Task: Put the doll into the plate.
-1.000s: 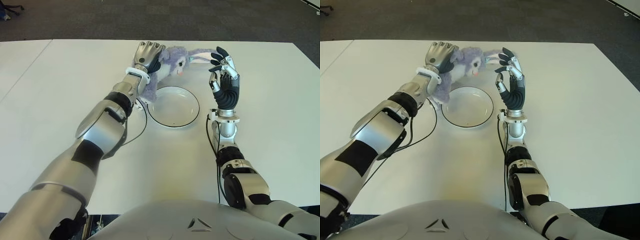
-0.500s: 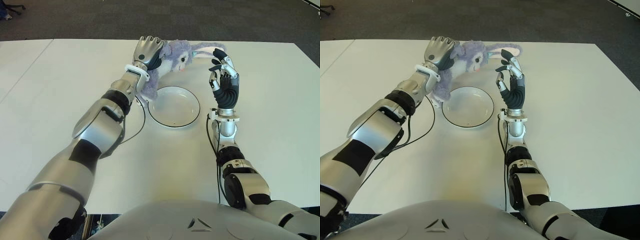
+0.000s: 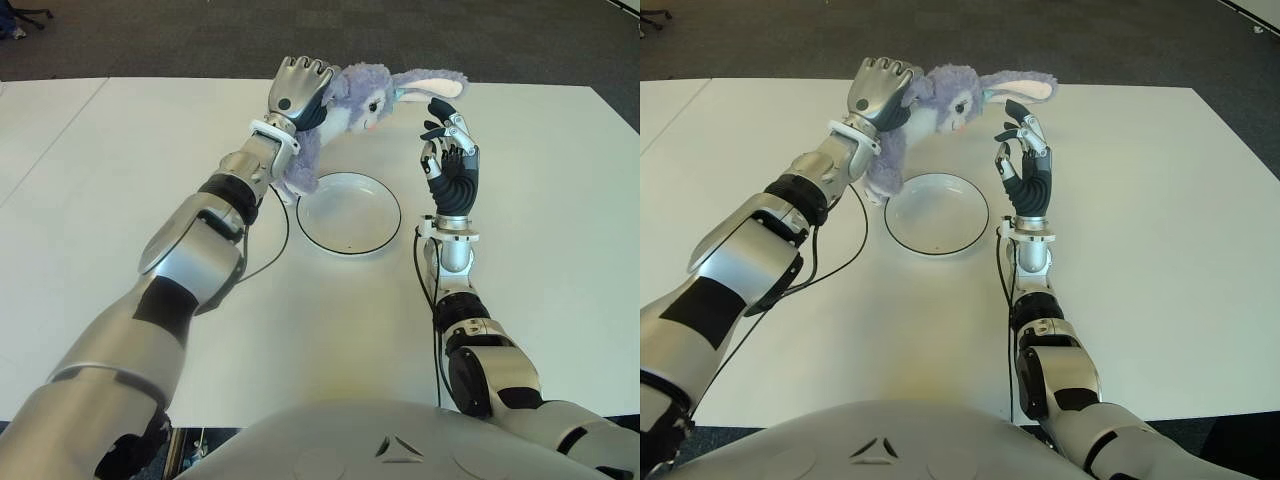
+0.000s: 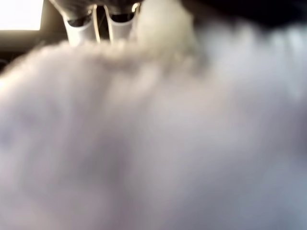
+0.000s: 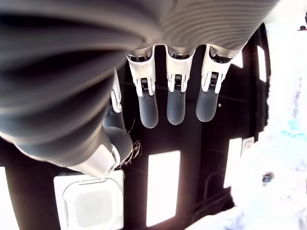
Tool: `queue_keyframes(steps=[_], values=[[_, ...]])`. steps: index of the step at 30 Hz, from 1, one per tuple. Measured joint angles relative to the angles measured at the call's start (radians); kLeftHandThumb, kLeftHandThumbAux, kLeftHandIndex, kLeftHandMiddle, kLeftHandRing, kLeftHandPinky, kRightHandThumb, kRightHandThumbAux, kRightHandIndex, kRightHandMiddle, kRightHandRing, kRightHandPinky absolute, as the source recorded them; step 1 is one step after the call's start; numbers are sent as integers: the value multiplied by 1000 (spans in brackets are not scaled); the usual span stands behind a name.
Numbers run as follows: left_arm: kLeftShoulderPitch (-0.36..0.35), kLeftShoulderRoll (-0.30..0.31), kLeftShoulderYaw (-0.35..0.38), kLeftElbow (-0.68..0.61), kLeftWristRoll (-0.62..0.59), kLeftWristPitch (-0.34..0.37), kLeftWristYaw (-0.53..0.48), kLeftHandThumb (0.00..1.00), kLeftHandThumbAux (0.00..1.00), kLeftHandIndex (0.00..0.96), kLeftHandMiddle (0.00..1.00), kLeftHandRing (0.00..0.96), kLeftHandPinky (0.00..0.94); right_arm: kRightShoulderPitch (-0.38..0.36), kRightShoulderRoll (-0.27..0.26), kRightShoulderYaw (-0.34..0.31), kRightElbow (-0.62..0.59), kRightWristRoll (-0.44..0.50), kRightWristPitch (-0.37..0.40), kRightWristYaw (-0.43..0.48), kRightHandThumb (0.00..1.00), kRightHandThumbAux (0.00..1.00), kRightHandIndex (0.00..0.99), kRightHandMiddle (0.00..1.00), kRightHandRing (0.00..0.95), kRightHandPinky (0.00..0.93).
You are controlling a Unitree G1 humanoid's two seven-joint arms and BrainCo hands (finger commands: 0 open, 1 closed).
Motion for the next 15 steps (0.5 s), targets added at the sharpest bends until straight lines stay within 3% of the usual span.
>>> queue_keyframes(steps=[15], values=[[-6, 28, 0, -78, 30, 0, 17, 731, 697, 441, 818, 825, 845, 0, 0, -1, 0, 0, 8, -7, 708, 719, 420, 187, 146, 201]])
